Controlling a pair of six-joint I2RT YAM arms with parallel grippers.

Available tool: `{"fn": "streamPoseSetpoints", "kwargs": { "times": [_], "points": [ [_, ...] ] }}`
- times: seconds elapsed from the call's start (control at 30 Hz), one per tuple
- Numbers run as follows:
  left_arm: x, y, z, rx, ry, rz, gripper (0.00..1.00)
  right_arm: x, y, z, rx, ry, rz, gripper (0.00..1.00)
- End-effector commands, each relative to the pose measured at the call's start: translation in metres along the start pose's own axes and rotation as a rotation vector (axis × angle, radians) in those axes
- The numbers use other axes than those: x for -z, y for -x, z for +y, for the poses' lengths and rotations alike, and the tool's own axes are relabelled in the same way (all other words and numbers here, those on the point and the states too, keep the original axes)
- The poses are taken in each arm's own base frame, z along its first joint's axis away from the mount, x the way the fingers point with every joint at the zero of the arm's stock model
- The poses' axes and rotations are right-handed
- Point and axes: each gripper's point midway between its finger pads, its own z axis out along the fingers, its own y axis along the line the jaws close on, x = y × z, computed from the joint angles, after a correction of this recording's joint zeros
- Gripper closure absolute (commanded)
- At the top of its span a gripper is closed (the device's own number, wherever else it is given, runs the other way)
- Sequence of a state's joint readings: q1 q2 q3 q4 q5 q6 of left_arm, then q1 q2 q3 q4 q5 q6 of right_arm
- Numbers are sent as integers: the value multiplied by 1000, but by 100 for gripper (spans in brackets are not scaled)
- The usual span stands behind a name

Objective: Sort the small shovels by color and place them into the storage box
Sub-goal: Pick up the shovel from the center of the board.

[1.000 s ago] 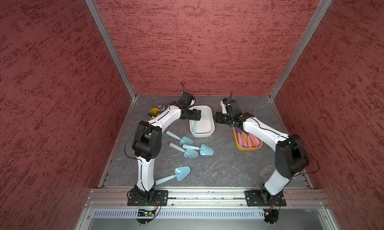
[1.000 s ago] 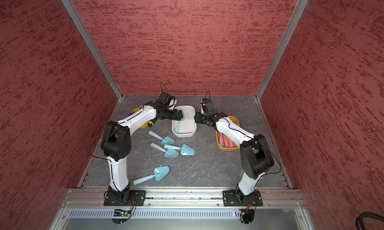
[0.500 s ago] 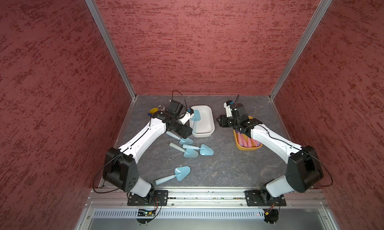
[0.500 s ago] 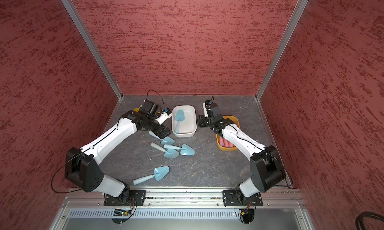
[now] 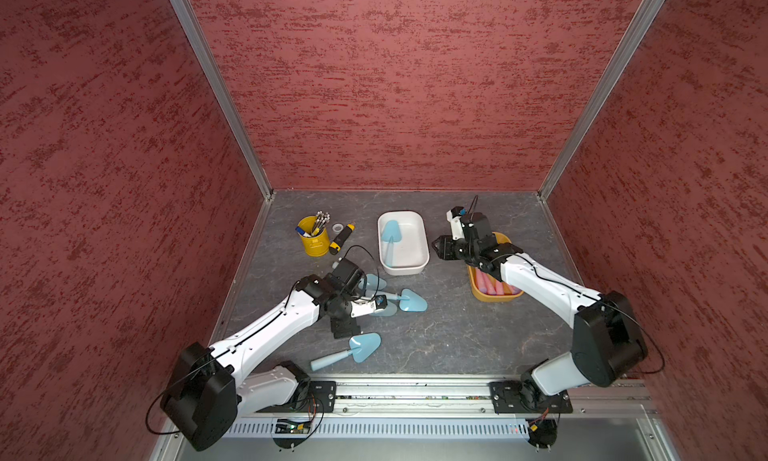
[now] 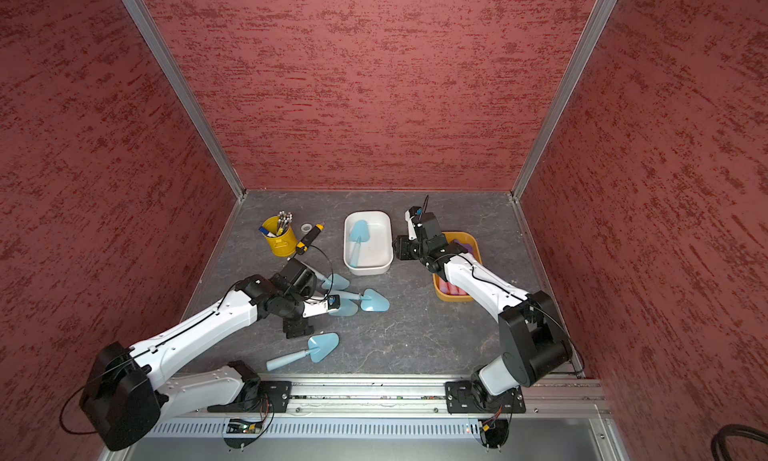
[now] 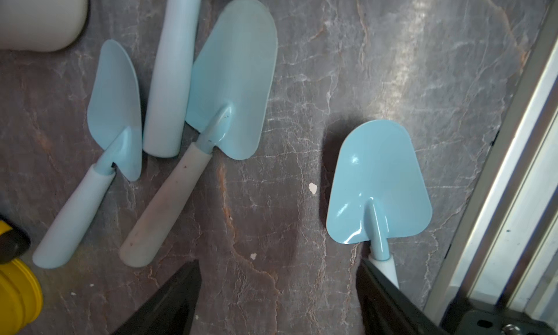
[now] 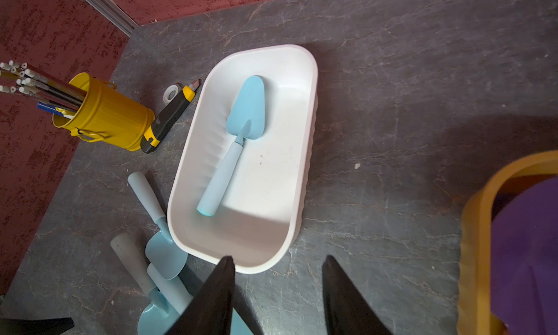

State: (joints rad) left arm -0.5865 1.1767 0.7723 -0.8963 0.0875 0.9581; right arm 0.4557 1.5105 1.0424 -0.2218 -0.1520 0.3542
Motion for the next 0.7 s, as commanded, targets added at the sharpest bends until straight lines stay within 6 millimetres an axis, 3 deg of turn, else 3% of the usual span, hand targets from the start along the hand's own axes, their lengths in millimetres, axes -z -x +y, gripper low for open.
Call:
{"fn": "streamPoseSetpoints", "kwargs": {
  "times": [0.0,0.17,0.3,0.5,0.67],
  "points": [
    [-3,20,12,-244,24,-113,19,11,6,8,-2,36,-52,51],
    [-10,29,27,-348,-17,-187,27,28,2,7,-6,33,-85,51],
    [-17,27,42,-351,-50,-172,36,39,-2,3,1,15,-101,51],
    [-26,25,58,-360,-79,-148,42,50,-3,0,17,0,-125,51],
    [-40,17,63,-370,-112,-91,47,54,-4,-2,34,-13,-128,51]
  ]
}}
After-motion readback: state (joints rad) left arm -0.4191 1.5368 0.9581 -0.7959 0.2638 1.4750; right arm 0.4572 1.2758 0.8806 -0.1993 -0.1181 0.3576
